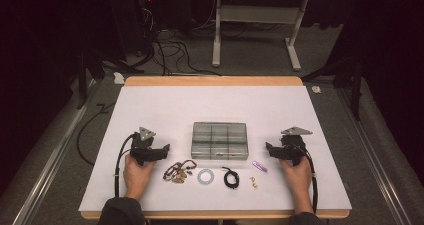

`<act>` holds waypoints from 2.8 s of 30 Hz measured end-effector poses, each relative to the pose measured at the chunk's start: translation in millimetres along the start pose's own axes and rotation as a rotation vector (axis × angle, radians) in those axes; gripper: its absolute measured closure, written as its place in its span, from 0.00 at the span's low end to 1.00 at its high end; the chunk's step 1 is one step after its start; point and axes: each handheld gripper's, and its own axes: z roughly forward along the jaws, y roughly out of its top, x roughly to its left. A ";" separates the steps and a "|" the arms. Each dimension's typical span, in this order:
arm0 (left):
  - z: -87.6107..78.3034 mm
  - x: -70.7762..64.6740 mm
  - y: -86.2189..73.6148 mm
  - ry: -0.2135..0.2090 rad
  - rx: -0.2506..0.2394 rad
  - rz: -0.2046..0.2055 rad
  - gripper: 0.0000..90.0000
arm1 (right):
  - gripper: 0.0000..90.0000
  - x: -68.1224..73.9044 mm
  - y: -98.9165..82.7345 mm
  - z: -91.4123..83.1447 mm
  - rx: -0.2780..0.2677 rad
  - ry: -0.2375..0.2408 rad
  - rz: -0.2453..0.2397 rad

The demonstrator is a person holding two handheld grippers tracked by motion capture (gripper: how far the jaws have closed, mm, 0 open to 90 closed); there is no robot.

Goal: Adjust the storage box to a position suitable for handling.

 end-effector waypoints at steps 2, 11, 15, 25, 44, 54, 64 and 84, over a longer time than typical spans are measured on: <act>0.0 0.0 0.0 0.000 -0.001 -0.001 0.21 | 0.28 0.0 0.0 0.0 0.000 0.000 -0.002; 0.8 1.1 0.5 0.002 0.005 -0.012 0.19 | 0.28 0.1 0.2 0.4 0.000 0.003 -0.001; 0.8 1.7 0.8 -0.003 0.009 -0.015 0.18 | 0.28 0.2 0.5 0.4 0.004 0.003 -0.002; 0.8 1.6 1.8 -0.005 0.015 -0.022 0.19 | 0.28 0.3 0.9 0.6 0.005 0.002 -0.002; -18.3 1.3 3.0 -0.043 -0.079 -0.036 0.42 | 0.56 2.5 -1.6 -7.9 -0.022 -0.002 0.007; -25.5 -7.3 2.5 -0.116 -0.112 -0.032 0.56 | 0.72 3.6 -2.4 -19.1 -0.076 0.073 0.025; -35.0 -23.0 2.3 -0.222 -0.135 -0.001 0.68 | 0.84 11.8 -3.3 -29.5 -0.111 0.139 0.019; -36.7 -50.7 3.9 -0.321 -0.110 0.089 0.89 | 0.95 35.3 -8.0 -36.1 -0.121 0.196 -0.026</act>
